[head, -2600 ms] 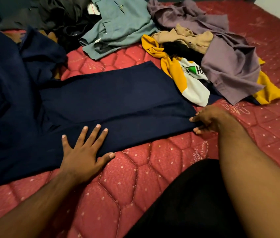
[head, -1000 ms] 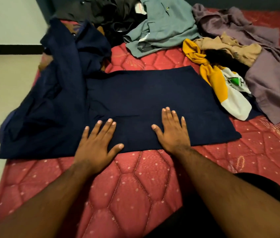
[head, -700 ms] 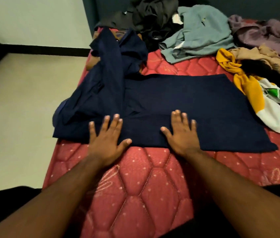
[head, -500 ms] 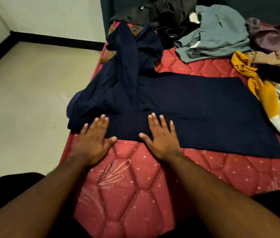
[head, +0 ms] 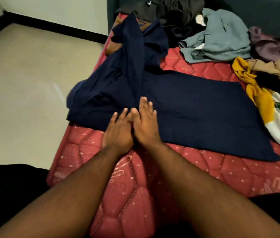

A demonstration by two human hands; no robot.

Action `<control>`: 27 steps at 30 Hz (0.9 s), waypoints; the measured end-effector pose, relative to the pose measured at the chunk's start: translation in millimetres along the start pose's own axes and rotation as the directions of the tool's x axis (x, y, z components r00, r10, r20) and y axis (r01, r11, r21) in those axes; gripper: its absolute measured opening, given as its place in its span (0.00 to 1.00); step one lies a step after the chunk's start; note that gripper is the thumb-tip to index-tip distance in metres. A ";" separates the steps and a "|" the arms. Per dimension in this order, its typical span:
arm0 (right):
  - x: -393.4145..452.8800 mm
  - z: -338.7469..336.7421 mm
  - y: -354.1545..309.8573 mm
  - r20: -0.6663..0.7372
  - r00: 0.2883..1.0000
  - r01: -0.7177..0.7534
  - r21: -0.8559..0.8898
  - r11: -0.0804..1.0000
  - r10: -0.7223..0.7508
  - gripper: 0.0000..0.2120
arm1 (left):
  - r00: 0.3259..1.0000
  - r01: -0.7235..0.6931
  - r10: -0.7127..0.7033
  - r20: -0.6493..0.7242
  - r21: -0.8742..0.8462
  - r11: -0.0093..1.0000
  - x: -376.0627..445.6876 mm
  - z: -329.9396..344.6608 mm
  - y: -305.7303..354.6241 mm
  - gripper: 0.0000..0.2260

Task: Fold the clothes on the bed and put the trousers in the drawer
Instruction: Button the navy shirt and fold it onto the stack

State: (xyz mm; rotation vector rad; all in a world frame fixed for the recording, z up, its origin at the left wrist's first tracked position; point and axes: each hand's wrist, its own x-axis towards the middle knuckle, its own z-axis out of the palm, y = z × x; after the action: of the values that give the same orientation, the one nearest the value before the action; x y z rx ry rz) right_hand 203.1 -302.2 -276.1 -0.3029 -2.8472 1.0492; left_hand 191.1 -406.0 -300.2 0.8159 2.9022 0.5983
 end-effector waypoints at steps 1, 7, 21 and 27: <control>3.9 5.0 -6.4 -0.015 0.999 -0.033 0.092 0.995 0.035 0.27 | 1.000 0.006 -0.006 -0.008 0.043 0.999 -2.9 3.6 -1.7 0.31; 0.6 -3.9 44.1 0.002 0.997 -0.072 -0.158 0.985 0.073 0.28 | 0.999 0.029 -0.026 -0.022 0.106 0.994 0.3 15.7 -7.1 0.31; -42.5 -103.2 150.4 -0.048 0.992 -0.126 -0.508 0.852 0.119 0.32 | 0.988 0.148 -0.134 -0.080 0.218 0.965 37.4 0.7 74.1 0.29; -37.9 -119.5 183.5 0.025 0.996 -0.072 -0.429 0.901 0.092 0.32 | 0.992 0.107 -0.117 0.055 0.164 0.981 53.9 52.2 117.2 0.27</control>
State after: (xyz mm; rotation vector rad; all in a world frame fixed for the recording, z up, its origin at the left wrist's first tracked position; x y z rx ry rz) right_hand 286.6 -98.3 -305.3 -0.4380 -3.1056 0.4268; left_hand 210.7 -268.2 -301.0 0.6681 2.9418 0.3255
